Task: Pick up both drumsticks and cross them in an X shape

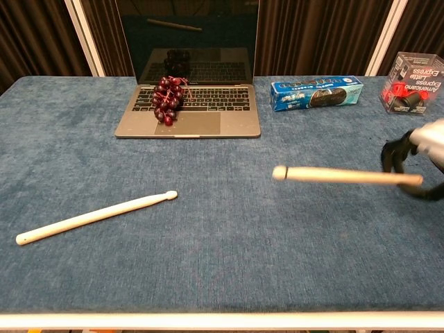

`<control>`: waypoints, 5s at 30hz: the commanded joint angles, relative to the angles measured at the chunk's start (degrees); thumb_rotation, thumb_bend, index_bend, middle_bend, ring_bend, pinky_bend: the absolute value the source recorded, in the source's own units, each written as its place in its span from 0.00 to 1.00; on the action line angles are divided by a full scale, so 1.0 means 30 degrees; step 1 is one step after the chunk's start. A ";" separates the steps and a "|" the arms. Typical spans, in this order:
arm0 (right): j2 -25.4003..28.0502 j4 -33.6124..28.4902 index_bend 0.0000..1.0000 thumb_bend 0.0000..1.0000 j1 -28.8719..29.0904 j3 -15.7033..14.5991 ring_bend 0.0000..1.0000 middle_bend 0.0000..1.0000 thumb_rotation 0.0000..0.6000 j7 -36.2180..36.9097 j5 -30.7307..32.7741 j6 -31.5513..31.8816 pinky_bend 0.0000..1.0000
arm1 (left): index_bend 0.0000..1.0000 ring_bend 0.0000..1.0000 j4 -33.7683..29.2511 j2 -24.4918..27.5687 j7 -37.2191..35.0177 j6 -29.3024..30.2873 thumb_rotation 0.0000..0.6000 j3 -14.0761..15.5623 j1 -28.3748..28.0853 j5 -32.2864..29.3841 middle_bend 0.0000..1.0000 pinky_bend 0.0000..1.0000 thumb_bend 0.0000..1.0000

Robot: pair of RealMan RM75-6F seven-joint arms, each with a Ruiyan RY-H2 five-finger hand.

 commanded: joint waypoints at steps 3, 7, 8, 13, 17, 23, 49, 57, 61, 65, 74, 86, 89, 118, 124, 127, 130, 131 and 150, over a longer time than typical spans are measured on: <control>0.2469 -0.2420 0.61 0.64 0.0390 0.1454 0.38 0.62 1.00 0.1460 0.1091 0.0136 0.37 | 0.20 0.19 -0.0345 -0.0083 -0.0021 -0.2078 1.00 -0.0814 -0.1966 0.0113 0.22 0.27 0.18; 0.4055 -0.3737 0.61 0.64 0.0690 0.2524 0.38 0.62 1.00 0.1309 0.1780 0.0294 0.37 | 0.30 0.36 -0.1117 -0.0622 0.1354 -0.3580 1.00 -0.1338 -0.3247 -0.0562 0.31 0.57 0.21; 0.4441 -0.4027 0.61 0.64 0.0773 0.2814 0.38 0.62 1.00 0.1154 0.1992 0.0329 0.37 | 0.33 0.41 -0.1423 -0.0867 0.2031 -0.3979 1.00 -0.1416 -0.3555 -0.0853 0.34 0.65 0.22; 0.5549 -0.4817 0.62 0.64 0.0988 0.3525 0.38 0.62 1.00 0.0692 0.2787 0.0204 0.37 | 0.40 0.58 -0.2658 -0.1899 0.5058 -0.5110 1.00 -0.1351 -0.4388 -0.2090 0.46 0.82 0.24; 0.5891 -0.4957 0.62 0.64 0.1012 0.3584 0.38 0.62 1.00 0.0619 0.3282 -0.0089 0.37 | 0.44 0.65 -0.3340 -0.2816 0.7164 -0.5305 1.00 -0.1051 -0.4493 -0.3452 0.51 0.86 0.24; 0.5544 -0.4326 0.62 0.64 0.0922 0.3127 0.38 0.62 1.00 0.1007 0.3563 -0.0591 0.37 | 0.45 0.69 -0.3951 -0.3637 0.9172 -0.4850 1.00 0.0002 -0.4079 -0.4314 0.51 0.87 0.23; 0.4623 -0.3068 0.62 0.64 0.0275 0.2467 0.38 0.61 1.00 0.1931 0.3105 0.0291 0.37 | 0.42 0.74 -0.2453 -0.7379 1.1857 -0.3913 1.00 0.1094 -0.3489 -0.6265 0.48 0.88 0.22; 0.4525 -0.2906 0.62 0.64 0.0204 0.2405 0.38 0.61 1.00 0.2181 0.3076 0.0309 0.37 | 0.43 0.75 -0.2161 -0.7596 1.2322 -0.4121 1.00 0.1049 -0.3661 -0.6929 0.48 0.88 0.21; 0.4473 -0.2809 0.62 0.64 0.0194 0.2356 0.38 0.61 1.00 0.2234 0.3070 0.0250 0.37 | 0.45 0.75 -0.2033 -0.7581 1.2170 -0.4114 1.00 0.1069 -0.3736 -0.6784 0.49 0.88 0.24; 0.4416 -0.2765 0.62 0.64 0.0186 0.2336 0.38 0.61 1.00 0.2248 0.3080 0.0219 0.37 | 0.46 0.75 -0.1872 -0.7593 1.1844 -0.4136 1.00 0.1091 -0.3790 -0.6574 0.50 0.88 0.27; 0.4373 -0.2740 0.62 0.64 0.0135 0.2310 0.38 0.61 1.00 0.2197 0.3139 0.0198 0.37 | 0.46 0.75 -0.1653 -0.7744 1.1853 -0.4287 1.00 0.1085 -0.3948 -0.6722 0.50 0.88 0.30; 0.4307 -0.2593 0.62 0.64 0.0100 0.2261 0.38 0.61 1.00 0.2332 0.3149 0.0115 0.37 | 0.49 0.75 -0.1504 -0.7926 1.2148 -0.4321 1.00 0.1032 -0.4187 -0.6886 0.53 0.88 0.35; 0.4300 -0.2565 0.62 0.64 0.0096 0.2255 0.38 0.61 1.00 0.2365 0.3155 0.0092 0.37 | 0.50 0.75 -0.1417 -0.7953 1.2086 -0.4352 1.00 0.1022 -0.4235 -0.6872 0.54 0.88 0.37; 0.2396 -0.1984 0.64 0.69 0.1088 0.0679 0.38 0.62 1.00 1.0684 -0.0661 -0.0541 0.37 | 0.63 0.79 -0.0177 -0.5039 -0.4739 -0.7469 1.00 -0.1888 -0.6427 -0.2489 0.66 0.90 0.52; 0.0791 -0.1566 0.64 0.69 0.2211 0.0721 0.38 0.62 1.00 1.2275 -0.1414 -0.0926 0.37 | 0.63 0.79 -0.0200 -0.4986 -0.7656 -0.8846 1.00 -0.2860 -0.7890 -0.2066 0.66 0.90 0.52; 0.0006 -0.1262 0.65 0.69 0.2781 0.0938 0.38 0.62 1.00 1.2607 -0.1353 -0.1293 0.38 | 0.63 0.79 -0.0309 -0.4953 -0.8514 -0.9134 1.00 -0.3044 -0.8417 -0.1670 0.66 0.90 0.52; -0.0736 -0.0990 0.65 0.69 0.3333 0.1277 0.38 0.62 1.00 1.2805 -0.1283 -0.1445 0.38 | 0.63 0.79 -0.0508 -0.4881 -0.9095 -0.9452 1.00 -0.3133 -0.8906 -0.1392 0.66 0.90 0.52; -0.0935 -0.0905 0.65 0.69 0.3503 0.1397 0.38 0.62 1.00 1.2855 -0.1242 -0.1492 0.38 | 0.63 0.79 -0.0543 -0.4861 -0.9176 -0.9531 1.00 -0.3145 -0.9050 -0.1308 0.66 0.90 0.52; -0.2739 -0.0815 0.65 0.69 0.5305 0.2427 0.38 0.62 1.00 1.1163 -0.0051 -0.2182 0.38 | 0.63 0.79 -0.0921 -0.5012 -0.9505 -0.9755 1.00 -0.2740 -1.0555 -0.0796 0.66 0.90 0.52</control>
